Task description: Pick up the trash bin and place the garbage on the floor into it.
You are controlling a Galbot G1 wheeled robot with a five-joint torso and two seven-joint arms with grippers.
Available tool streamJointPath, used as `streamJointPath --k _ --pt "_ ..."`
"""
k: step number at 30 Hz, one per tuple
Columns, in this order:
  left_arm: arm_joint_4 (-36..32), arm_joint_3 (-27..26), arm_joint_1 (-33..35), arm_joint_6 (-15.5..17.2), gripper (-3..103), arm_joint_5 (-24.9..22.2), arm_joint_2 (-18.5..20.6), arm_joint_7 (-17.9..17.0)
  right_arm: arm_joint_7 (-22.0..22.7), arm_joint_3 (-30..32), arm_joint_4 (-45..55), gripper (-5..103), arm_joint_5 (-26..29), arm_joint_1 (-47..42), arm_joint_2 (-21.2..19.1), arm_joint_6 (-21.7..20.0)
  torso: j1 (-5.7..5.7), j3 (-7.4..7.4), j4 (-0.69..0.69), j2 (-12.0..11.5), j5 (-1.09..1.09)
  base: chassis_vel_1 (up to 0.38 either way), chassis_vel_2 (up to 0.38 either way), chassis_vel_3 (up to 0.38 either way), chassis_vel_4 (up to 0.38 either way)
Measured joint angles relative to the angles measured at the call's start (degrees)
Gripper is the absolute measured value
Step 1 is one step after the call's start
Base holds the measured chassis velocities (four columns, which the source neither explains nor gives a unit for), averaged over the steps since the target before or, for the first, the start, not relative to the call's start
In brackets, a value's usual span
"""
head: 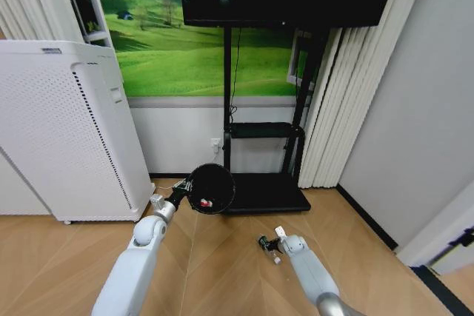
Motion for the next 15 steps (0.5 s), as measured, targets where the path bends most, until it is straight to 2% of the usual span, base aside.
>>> streamJointPath --k 6,15 --pt "0.00 0.20 -0.19 0.02 7 0.01 -0.16 -0.06 0.38 0.98 0.81 13 0.39 -0.97 -0.31 0.81 0.00 0.00 0.01 0.00 0.02 0.000 0.000 0.000 0.000" --pt "0.04 0.28 -0.02 0.02 7 0.39 -0.70 -0.29 1.68 2.37 5.03 13 3.29 -3.85 -1.13 -0.39 0.00 0.02 0.00 -0.01 0.04 0.000 0.000 0.000 0.000"
